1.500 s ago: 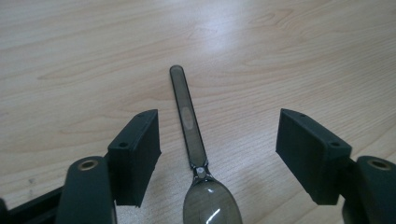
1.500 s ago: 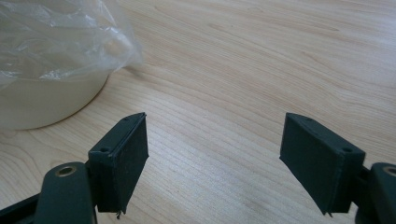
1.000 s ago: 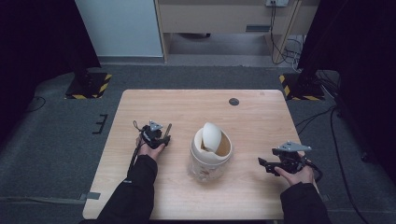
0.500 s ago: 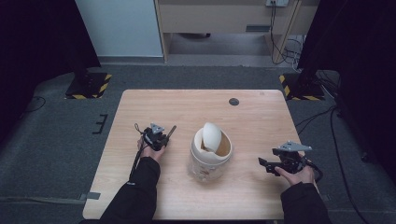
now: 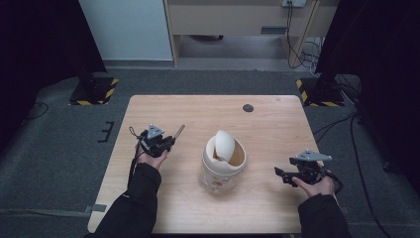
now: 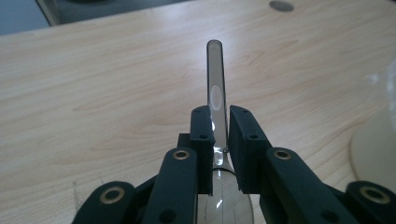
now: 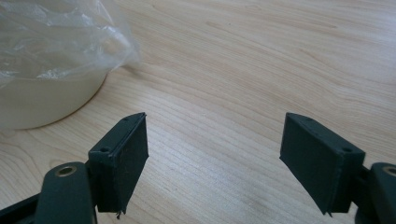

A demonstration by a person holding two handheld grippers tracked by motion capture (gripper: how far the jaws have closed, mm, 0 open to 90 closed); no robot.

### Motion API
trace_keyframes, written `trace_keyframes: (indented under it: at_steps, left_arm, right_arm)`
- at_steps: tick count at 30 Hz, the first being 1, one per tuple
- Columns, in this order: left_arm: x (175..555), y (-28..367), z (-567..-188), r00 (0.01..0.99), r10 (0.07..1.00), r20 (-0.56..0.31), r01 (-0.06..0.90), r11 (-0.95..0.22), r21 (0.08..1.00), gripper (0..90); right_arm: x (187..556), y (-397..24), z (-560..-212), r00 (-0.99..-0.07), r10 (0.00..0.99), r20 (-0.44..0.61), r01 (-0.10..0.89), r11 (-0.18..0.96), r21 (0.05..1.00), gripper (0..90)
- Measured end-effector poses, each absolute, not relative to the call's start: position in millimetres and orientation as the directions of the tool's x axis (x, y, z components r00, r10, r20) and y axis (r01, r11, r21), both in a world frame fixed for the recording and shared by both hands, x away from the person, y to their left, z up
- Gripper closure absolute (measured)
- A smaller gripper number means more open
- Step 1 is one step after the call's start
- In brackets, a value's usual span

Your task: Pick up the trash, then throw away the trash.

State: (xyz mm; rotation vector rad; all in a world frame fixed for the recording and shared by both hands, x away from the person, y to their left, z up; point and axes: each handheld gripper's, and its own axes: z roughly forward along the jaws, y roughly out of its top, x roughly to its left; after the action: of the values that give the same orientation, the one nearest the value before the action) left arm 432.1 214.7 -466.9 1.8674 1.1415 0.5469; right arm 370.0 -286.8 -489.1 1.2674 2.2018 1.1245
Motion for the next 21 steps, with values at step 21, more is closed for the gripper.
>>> trace_keyframes:
  at_steps: [21]
  left_arm:
    - [405,223,-401,0.534,0.837,-0.118,0.321,-0.071,0.944,79.8]
  right_arm:
    - [370,-291,-488,-0.524,0.848,0.077,0.551,0.269,0.79,23.6]
